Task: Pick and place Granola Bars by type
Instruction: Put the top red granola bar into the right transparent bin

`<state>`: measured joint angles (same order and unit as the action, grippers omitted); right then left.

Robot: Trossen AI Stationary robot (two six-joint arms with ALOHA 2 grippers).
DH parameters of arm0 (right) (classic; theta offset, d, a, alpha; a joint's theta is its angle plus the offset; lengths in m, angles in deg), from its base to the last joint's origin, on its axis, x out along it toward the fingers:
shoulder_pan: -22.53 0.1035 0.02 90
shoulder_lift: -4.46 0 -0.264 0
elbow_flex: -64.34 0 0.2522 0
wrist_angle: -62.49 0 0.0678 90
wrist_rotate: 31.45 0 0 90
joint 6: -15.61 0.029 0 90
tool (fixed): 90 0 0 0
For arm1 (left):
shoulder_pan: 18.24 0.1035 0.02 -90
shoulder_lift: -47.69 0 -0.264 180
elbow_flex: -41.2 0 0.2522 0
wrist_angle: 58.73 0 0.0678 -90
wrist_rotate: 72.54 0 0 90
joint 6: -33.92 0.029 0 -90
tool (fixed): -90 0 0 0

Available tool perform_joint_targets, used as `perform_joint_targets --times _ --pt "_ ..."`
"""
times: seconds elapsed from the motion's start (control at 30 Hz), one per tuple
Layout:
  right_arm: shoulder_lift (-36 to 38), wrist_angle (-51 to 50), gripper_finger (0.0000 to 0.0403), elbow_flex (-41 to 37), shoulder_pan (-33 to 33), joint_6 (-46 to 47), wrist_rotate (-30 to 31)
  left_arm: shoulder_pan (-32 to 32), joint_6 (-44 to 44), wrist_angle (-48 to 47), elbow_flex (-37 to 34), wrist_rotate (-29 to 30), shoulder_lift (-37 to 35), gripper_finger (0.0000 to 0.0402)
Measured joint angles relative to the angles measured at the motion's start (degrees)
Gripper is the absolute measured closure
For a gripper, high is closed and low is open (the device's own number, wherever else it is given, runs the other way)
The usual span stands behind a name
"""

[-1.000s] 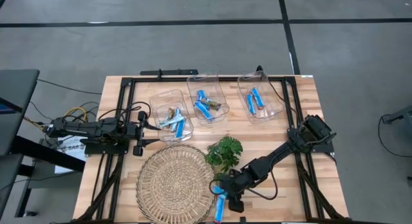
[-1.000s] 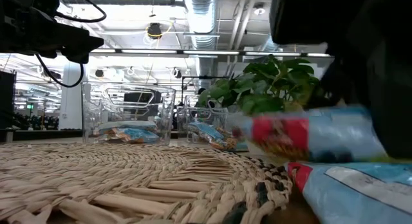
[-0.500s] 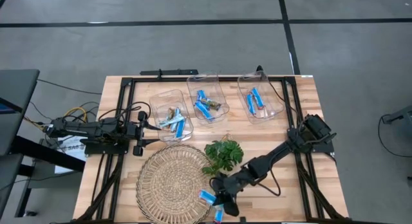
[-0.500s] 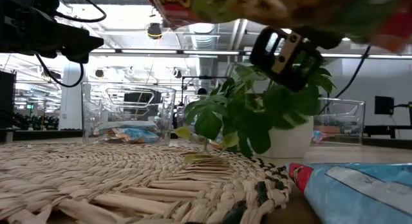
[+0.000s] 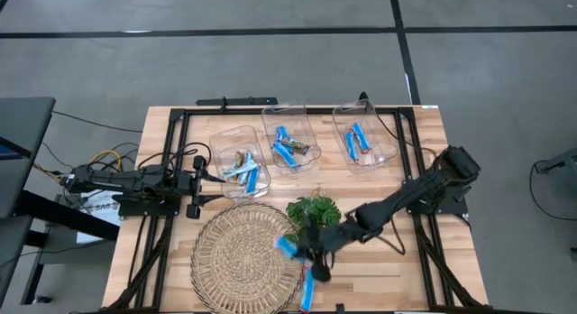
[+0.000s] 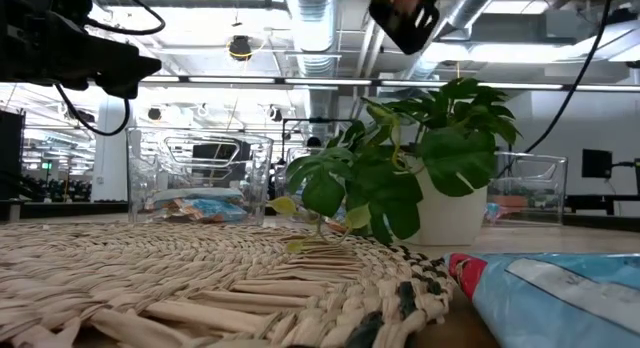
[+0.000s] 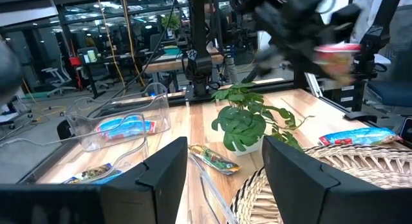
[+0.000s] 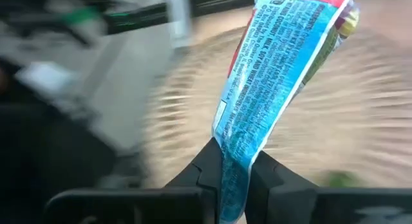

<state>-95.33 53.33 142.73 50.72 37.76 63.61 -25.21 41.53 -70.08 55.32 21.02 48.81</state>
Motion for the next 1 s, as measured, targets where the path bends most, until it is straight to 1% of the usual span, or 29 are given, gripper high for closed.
perform_joint_targets --times 0.1,0.2,0.33,0.43,0.5,0.77,0.87,1.0 --pt "3.6 -5.6 0.038 0.0 -2.4 -3.9 9.2 0.0 0.3 0.0 0.0 0.0 0.0 0.0206" --pt "6.9 -11.4 0.0377 0.0 -5.2 -5.6 19.2 0.0 0.5 0.0 0.0 0.0 0.0 0.0206" --pt "10.7 -18.7 0.0371 0.0 -9.4 -4.0 31.7 0.0 0.2 0.0 0.0 0.0 0.0 0.0206" --pt "13.0 -25.4 0.0372 0.0 -13.1 -0.6 37.2 0.0 0.5 0.0 0.0 0.0 0.0 0.0206" --pt "14.4 -30.2 0.0375 0.0 -16.0 1.9 38.7 0.0 0.3 0.0 0.0 0.0 0.0 0.0206" --pt "16.8 -46.0 0.0373 0.0 -28.5 8.0 38.8 0.0 0.0 0.0 0.0 0.0 0.0 0.0206" --pt "16.7 -49.9 0.0369 0.0 -32.8 8.0 38.2 0.0 0.2 0.0 0.0 0.0 0.0 0.0206" --pt "16.6 -53.7 0.0367 0.0 -37.8 8.0 34.8 0.0 0.4 0.0 0.0 0.0 0.0 0.0206"
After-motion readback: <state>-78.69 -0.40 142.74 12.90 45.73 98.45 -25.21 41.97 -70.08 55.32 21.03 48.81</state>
